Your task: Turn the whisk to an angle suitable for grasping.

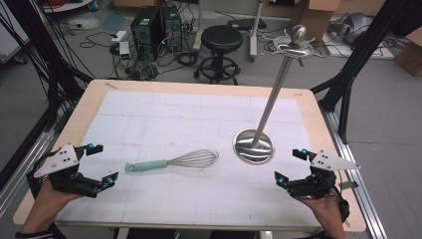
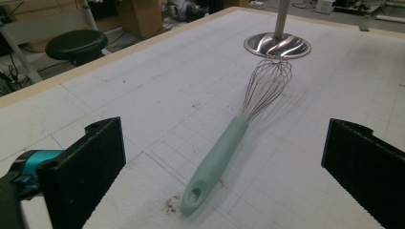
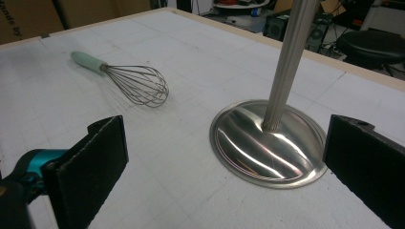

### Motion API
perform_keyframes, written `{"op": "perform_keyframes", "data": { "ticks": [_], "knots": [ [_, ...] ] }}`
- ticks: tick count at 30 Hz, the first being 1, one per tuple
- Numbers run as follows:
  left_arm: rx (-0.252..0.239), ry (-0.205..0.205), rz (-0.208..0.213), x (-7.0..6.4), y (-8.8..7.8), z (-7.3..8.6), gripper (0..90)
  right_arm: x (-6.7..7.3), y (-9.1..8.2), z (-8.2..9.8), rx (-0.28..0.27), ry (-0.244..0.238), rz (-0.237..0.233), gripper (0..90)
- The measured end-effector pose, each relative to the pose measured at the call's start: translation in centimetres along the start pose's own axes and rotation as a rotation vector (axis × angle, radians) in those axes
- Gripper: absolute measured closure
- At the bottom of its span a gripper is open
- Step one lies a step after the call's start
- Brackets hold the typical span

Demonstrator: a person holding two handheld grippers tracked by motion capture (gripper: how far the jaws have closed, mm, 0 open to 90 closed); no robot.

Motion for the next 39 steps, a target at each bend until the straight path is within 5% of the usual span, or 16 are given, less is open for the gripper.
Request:
{"op": "perform_keyframes", "data": {
  "ticks": [13, 16, 22, 26, 36, 39],
  "knots": [
    [0.005, -0.016, -0.024, 0.5, -0.4, 0.4, 1.7, -0.3, 0.2, 0.2, 0.010, 0.003, -0.007, 0.5],
    [-0.009, 0.002, -0.007, 0.5, -0.5, 0.1, 1.7, -0.2, 0.0, 0.0, 0.004, 0.001, -0.004, 0.5],
    [0.047, 0.042, 0.008, 0.2, -0.3, -0.4, 1.7, -0.2, -0.5, 0.1, 0.004, 0.004, -0.007, 0.5],
    [0.098, 0.106, 0.072, -0.3, 0.7, -1.1, 1.7, -0.3, -1.0, 0.3, -0.006, 0.017, -0.007, 0.5],
    [0.162, 0.118, 0.188, 0.7, 2.6, -2.6, 1.7, 0.0, -1.1, 0.0, -0.004, 0.009, -0.011, 0.5],
    [0.199, 0.153, 0.197, 1.0, 2.9, -3.1, 1.7, 0.0, -1.1, 0.0, -0.005, 0.009, -0.014, 0.5]
  ]
}}
Point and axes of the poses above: each handheld gripper's, and its own axes: y roughly forward along the jaws, z roughly out of its underside, x roughly to its left, the point moved 3 cm from there along y, roughly forward along the jaws, and after that the axes turned 14 degrees about y, right-handed, at the moved point
